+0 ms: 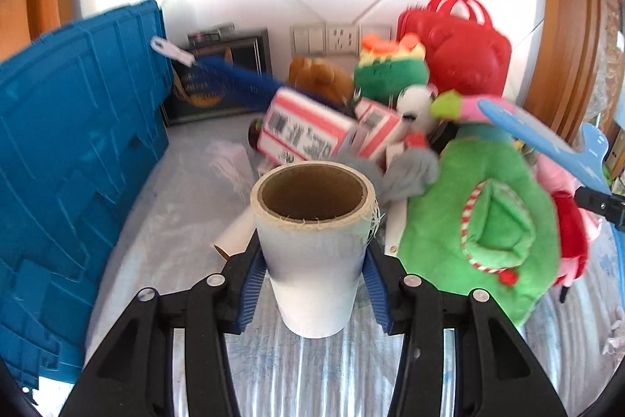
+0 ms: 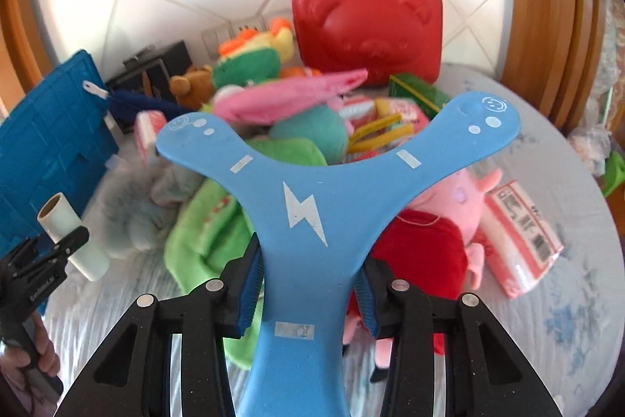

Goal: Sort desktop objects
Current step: 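Carry the paper roll and boomerang over the blue crate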

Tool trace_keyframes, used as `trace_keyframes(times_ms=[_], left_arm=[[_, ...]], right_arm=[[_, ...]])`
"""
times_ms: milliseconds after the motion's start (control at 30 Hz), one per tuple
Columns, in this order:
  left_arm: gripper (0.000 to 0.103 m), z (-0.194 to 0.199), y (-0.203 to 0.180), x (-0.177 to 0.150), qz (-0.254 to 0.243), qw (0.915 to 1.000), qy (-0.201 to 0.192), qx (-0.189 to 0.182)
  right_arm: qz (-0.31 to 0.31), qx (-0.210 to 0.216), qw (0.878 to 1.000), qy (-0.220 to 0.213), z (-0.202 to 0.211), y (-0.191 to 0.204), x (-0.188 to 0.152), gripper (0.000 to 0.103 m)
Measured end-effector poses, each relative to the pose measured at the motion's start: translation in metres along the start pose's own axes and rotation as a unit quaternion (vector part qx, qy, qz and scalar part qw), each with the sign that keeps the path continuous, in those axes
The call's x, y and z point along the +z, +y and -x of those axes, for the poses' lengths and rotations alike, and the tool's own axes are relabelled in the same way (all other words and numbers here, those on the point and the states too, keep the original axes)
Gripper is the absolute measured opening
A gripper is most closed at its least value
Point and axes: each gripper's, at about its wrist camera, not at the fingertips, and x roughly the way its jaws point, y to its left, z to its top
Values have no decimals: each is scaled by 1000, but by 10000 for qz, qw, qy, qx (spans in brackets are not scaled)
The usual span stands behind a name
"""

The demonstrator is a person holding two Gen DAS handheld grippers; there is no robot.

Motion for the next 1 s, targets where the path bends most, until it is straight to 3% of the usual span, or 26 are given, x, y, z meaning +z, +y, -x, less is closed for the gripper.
trace_keyframes(times_ms=[300, 567, 833, 1000], left_arm=[[46, 77, 20, 14, 25, 9968, -794, 22], [46, 145, 59, 27, 32, 9871, -1584, 251], [46, 212, 125, 44, 139, 9707, -2318, 616], [46, 239, 181, 48, 327, 9620, -2539, 950]], right_arm=[[472, 185, 9966, -654, 65, 60, 5, 41], [841, 455, 9869, -1301, 111, 139, 22, 41], [1065, 778, 9738, -1855, 148, 238, 50, 41], [1424, 991, 9621, -2103, 161, 314, 60, 41]])
